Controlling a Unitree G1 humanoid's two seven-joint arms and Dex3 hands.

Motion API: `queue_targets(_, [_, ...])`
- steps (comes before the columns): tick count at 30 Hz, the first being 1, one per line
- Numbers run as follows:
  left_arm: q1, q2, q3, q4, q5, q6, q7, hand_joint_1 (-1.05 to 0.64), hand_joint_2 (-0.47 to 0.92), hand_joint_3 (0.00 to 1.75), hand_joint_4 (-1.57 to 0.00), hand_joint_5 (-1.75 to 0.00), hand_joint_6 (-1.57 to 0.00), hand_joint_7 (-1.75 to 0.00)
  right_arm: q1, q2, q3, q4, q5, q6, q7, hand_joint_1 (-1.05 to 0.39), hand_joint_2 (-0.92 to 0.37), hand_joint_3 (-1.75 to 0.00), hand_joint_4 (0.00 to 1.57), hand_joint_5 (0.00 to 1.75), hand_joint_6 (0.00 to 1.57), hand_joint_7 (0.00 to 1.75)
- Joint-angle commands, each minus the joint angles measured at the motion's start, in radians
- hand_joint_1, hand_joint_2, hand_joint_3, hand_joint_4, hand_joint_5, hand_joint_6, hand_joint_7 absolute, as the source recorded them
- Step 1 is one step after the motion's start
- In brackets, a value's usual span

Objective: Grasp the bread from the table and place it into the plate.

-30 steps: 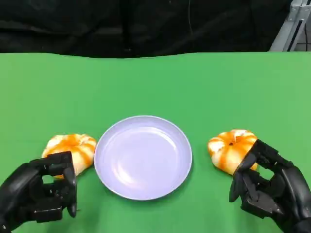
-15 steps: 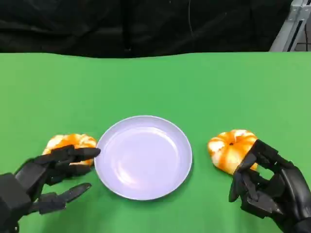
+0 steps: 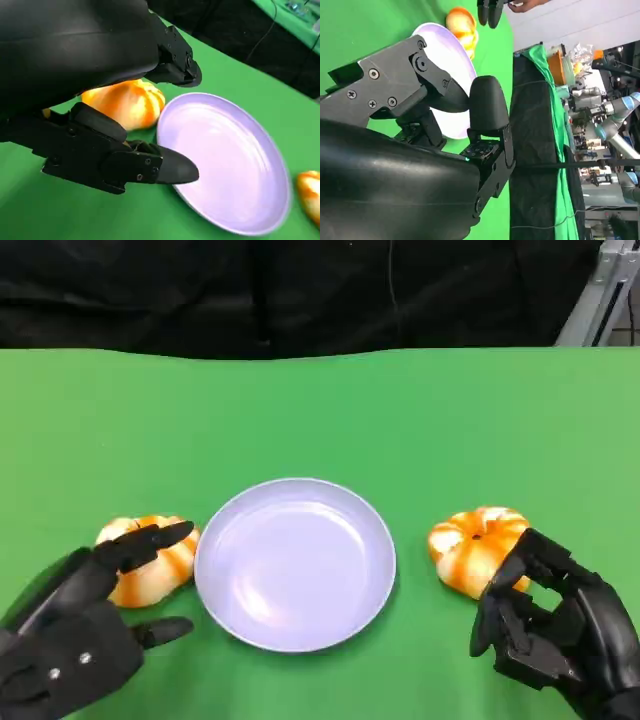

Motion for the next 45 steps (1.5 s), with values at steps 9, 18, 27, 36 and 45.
queue_targets(9, [-0.019, 0.037, -0.026, 0.026, 0.028, -0.003, 0.051, -0.8, 0.92, 0.21, -0.09, -0.02, -0.34, -0.01, -0.003, -0.01, -0.002, -0.012, 0.001, -0.004, -0.011, -0.11, -0.59, -1.14, 0.86, 1.75, 0.64, 1.71])
queue_targets(18, [-0.275, 0.098, -0.229, 0.411, 0.365, -0.037, 0.32, -0.84, 0.92, 0.09, -0.2, -0.05, -0.43, -0.01, -0.011, -0.006, 0.003, -0.002, -0.003, -0.01, -0.014, -0.12, -0.59, -1.15, 0.85, 1.75, 0.64, 1.71])
queue_targets(27, [-0.385, 0.081, -0.308, 0.598, 0.379, -0.034, 0.381, -0.83, 0.92, 0.07, -0.23, -0.04, -0.45, -0.01, -0.012, -0.005, 0.003, -0.004, 0.005, -0.005, -0.015, -0.11, -0.59, -1.14, 0.84, 1.75, 0.63, 1.72])
queue_targets(36, [-0.471, 0.055, -0.379, 0.784, 0.38, -0.067, 0.434, -0.83, 0.92, 0.11, -0.23, -0.02, -0.44, 0.0, -0.008, -0.003, 0.007, -0.008, -0.001, -0.007, -0.021, -0.11, -0.58, -1.15, 0.84, 1.75, 0.63, 1.72])
queue_targets(45, [-0.534, 0.015, -0.423, 0.919, 0.368, -0.085, 0.475, -0.74, 0.92, 0.09, -0.29, -0.04, -0.48, -0.02, -0.007, -0.002, 0.01, -0.011, 0.002, -0.008, -0.022, -0.11, -0.58, -1.15, 0.84, 1.75, 0.63, 1.72])
